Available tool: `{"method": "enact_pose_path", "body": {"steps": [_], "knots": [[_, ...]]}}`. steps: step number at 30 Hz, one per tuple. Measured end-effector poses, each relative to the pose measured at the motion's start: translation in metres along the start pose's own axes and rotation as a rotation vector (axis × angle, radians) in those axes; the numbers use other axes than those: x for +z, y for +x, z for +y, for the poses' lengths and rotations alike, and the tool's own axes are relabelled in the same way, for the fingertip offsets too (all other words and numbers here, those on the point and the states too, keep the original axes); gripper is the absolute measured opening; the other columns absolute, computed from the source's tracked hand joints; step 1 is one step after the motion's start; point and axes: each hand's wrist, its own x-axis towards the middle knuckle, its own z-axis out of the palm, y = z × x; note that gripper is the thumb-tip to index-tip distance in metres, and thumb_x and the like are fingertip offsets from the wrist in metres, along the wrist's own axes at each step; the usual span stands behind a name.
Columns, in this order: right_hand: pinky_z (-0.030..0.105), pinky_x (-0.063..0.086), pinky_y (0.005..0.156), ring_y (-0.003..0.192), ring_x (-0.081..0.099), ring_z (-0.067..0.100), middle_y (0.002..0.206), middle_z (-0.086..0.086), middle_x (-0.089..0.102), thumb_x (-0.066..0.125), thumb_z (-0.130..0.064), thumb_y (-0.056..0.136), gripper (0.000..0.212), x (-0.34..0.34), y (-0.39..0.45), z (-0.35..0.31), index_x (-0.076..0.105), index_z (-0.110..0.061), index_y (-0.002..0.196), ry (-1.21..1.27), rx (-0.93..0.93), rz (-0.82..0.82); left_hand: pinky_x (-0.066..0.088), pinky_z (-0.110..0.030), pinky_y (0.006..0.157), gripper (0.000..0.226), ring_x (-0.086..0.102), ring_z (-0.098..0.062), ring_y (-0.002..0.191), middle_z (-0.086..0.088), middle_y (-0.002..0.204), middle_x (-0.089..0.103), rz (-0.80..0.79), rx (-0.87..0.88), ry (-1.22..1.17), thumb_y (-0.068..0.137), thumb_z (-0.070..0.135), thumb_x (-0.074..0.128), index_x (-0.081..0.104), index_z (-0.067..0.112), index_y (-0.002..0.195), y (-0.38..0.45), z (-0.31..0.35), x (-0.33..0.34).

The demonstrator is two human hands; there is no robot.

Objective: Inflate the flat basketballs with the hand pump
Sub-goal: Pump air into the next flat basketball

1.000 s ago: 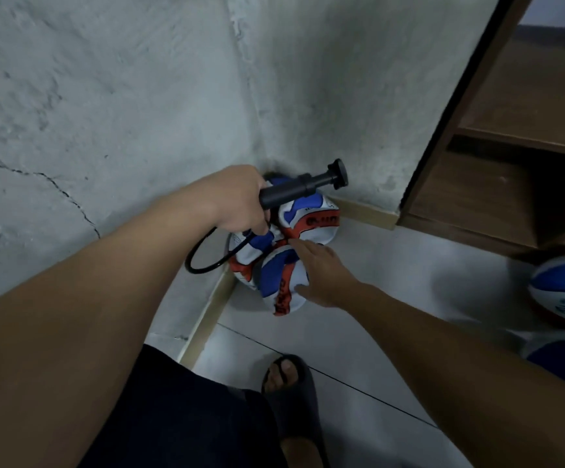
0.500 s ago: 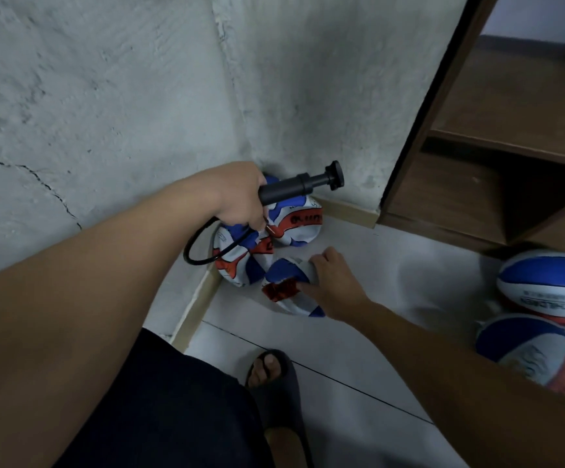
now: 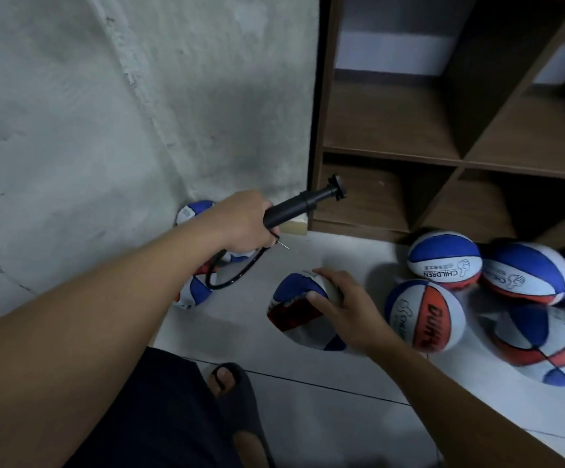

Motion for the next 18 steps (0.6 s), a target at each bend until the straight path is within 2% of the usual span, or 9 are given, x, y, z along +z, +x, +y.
{"method": "enact_pose_path", "body": {"steps": [5,7,10,18], "knots": [[0.03,0.057,0.093,0.108,0.063,0.004,0.118,-0.015,0.063,0.071,-0.054,0.098,0.034,-0.01,-0.021,0.005,0.067,-0.032,0.125,0.026,-0.06,0.153,0.051,-0.02,0.052,0.015,0.07,-0.003,0.056,0.011,0.076,0.074,0.016,0.03,-0.078,0.087,0.021,0.087,0.075,0.026,0.094,-0.01,0.031,0.024],[0.036,0.057,0.095,0.11,0.064,0.008,0.117,-0.013,0.064,0.073,-0.053,0.098,0.031,-0.013,-0.025,0.01,0.069,-0.032,0.12,0.047,-0.093,0.191,0.055,-0.026,0.058,0.016,0.073,-0.01,0.064,0.007,0.081,0.075,0.02,0.042,-0.09,0.086,0.023,0.088,0.075,0.026,0.093,-0.011,0.042,0.036],[0.043,0.057,0.094,0.109,0.065,0.013,0.116,-0.01,0.064,0.075,-0.047,0.098,0.025,-0.016,-0.028,0.016,0.07,-0.031,0.117,0.075,-0.117,0.202,0.051,-0.027,0.063,0.017,0.072,-0.012,0.072,0.006,0.085,0.074,0.024,0.076,-0.06,0.086,0.025,0.088,0.074,0.028,0.094,-0.011,0.053,0.049],[0.042,0.057,0.092,0.107,0.066,0.018,0.112,-0.005,0.064,0.076,-0.033,0.1,0.019,-0.021,-0.025,0.02,0.073,-0.023,0.116,0.114,-0.175,0.257,0.055,-0.029,0.065,0.017,0.073,-0.014,0.073,0.005,0.085,0.075,-0.052,0.077,-0.002,0.083,0.024,0.089,0.075,0.029,0.092,-0.003,0.053,0.056]]}}
